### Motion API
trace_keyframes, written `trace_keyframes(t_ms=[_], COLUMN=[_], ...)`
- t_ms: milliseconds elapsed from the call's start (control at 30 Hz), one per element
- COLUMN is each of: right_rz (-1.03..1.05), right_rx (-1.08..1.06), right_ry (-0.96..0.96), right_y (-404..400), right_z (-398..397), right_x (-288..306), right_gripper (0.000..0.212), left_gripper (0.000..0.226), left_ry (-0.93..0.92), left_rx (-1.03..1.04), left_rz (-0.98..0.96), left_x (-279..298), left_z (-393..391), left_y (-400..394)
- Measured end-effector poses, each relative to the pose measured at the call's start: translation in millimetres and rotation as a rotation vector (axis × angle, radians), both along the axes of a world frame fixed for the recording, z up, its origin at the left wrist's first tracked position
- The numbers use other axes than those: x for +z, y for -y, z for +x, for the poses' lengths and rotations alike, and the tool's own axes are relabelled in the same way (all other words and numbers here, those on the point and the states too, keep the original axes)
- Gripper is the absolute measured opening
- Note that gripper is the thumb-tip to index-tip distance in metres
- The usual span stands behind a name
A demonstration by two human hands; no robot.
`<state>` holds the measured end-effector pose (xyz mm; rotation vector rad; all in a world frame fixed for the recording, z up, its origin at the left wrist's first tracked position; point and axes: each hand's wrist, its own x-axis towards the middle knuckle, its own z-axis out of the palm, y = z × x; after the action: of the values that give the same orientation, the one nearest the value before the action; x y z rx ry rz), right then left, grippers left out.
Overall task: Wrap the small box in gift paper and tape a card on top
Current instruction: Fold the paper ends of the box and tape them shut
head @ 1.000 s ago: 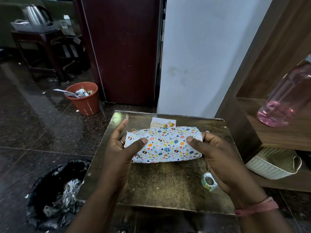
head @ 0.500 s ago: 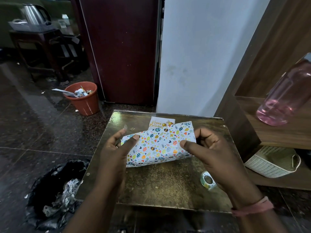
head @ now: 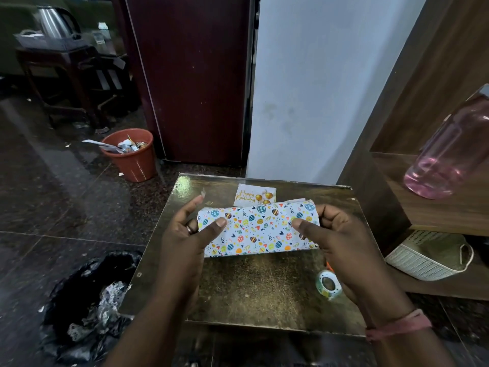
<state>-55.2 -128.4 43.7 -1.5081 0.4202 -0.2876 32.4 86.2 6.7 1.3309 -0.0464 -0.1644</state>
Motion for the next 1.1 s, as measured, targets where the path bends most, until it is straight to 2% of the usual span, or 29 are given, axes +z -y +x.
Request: trace_keyframes(t_ms=[100, 200, 267, 400, 467, 533, 633, 800, 933, 1100], right_rz=[-0.009, -0.039, -0.043, -0.059, -0.026, -0.004, -0.008, -0.050, -0.081, -0.124], right_rx=[-0.019, -0.008, 0.012, 0.025, 0.013, 0.027, 0.075, 0.119, -0.002, -0.145], right_ry=[-0.004, 0.000, 0.010, 0.021, 0.008, 0.007, 0.009, 0.016, 0.086, 0.209], right_y=[0.3, 0.1, -2.5, -7.4, -8.3, -9.3, -11.0, -14.1, -16.7, -15.7], right_z=[0.7, 0.7, 0.4, 0.7, 0.3, -0.7, -0.6, -0.8, 1.0, 1.0], right_x=[-0.4, -1.5, -0.6, -0.1, 0.4, 2.5, 3.8, 3.5, 3.8, 8.8], right_gripper=[0.015, 0.015, 0.014, 0.010, 0.007, 0.009, 0.012, 0.014, 0.010, 0.009], left_gripper=[0.059, 0.067, 0.086, 0.135, 0.149, 0.153, 0.151, 0.128, 0.101, 0.078], left_ry=[-0.002, 0.014, 0.032, 0.143, 0.182, 0.202, 0.202, 0.129, 0.073, 0.101], left_rx=[0.008, 0.017, 0.015, -0.047, -0.095, -0.098, -0.050, 0.059, 0.077, 0.180], left_rz=[-0.045, 0.001, 0.085, 0.400, 0.451, 0.491, 0.491, 0.412, 0.296, 0.333], left_x=[3.3, 2.1, 0.1, 7.4, 9.6, 8.0, 5.1, -0.2, -3.8, -5.6], left_z=[-1.4, -2.6, -3.5, -13.4, -18.5, -19.5, -15.5, -7.8, -4.3, -5.4], left_y=[1.8, 3.8, 3.9, 5.6, 7.6, 8.9, 9.1, 3.8, 3.3, 7.4])
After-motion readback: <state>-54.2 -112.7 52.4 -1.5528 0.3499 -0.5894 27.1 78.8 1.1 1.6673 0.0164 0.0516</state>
